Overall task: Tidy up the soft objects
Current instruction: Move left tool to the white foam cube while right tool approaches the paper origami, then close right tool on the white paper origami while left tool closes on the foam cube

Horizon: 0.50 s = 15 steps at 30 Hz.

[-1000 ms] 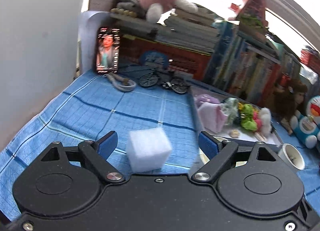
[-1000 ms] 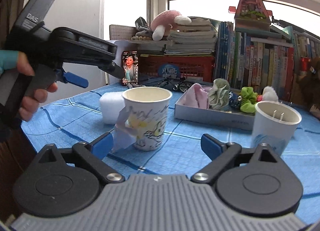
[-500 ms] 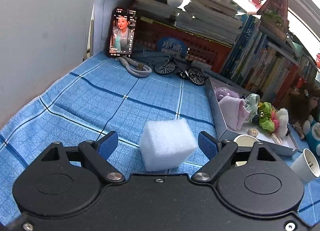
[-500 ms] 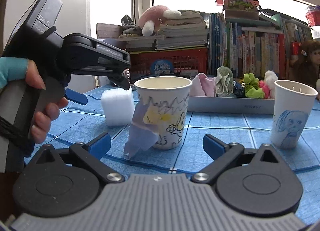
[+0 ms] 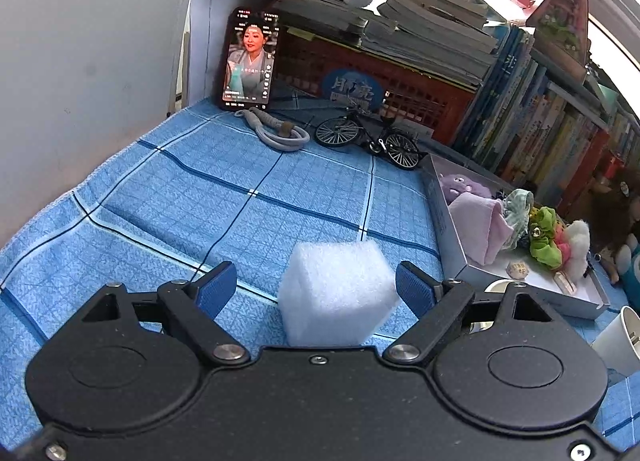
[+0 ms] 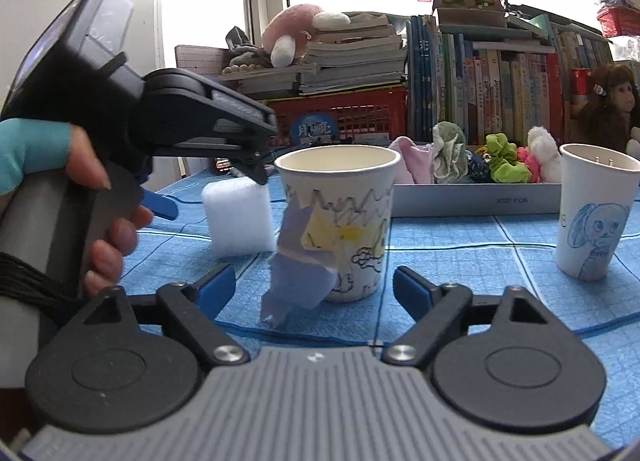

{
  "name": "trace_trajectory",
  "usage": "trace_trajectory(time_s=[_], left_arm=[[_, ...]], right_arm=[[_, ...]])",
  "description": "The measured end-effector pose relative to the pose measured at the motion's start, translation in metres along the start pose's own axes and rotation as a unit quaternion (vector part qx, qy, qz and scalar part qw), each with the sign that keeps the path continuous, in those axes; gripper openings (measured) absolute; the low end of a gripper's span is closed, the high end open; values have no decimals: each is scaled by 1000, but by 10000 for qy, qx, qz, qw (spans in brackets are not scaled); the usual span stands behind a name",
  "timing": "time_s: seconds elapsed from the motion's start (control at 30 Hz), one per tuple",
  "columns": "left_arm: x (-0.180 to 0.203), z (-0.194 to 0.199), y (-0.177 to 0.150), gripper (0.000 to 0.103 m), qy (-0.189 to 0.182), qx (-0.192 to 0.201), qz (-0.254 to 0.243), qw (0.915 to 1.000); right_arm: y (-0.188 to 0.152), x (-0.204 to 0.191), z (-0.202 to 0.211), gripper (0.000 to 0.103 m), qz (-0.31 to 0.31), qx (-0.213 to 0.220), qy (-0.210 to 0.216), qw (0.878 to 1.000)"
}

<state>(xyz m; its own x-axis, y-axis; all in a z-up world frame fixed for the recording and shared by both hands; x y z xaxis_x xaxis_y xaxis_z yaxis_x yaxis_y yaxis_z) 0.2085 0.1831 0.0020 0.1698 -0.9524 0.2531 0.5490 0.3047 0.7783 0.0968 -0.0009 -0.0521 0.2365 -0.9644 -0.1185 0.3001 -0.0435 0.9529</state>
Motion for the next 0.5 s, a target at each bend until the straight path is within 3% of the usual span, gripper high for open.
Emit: trace_trajectory(time_s=[0.17, 0.23, 0.33, 0.5], left_arm=[[1, -4, -1, 86, -92, -158, 24, 9998], [2, -6, -1, 86, -137, -226, -54, 9996], [6, -7, -2, 83, -266, -323, -103, 9991], [10, -10, -6, 79, -476, -483, -37, 9977]], right_arm=[[-3, 0, -6, 78, -100, -99, 3, 9999], [-5, 0, -6, 63, -119, -146, 26, 9998], [-5, 1, -7, 51, -189, -171, 88, 9996], [-5, 2, -5, 41, -237, -155, 161, 9995]])
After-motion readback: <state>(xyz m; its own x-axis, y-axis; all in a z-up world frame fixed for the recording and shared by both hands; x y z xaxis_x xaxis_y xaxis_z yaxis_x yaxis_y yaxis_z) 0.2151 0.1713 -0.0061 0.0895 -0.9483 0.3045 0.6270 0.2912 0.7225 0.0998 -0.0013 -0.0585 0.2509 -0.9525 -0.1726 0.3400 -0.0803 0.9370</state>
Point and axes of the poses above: each gripper's, at about its wrist camera, not at the fingertips, and z roughly against the way its jaws point, x to its right, y to its top, the point moved 7 cm from there along -z, roughly the way its jaws point, and after that the axes turned 3 degrees about x, right-handed, at the moved point
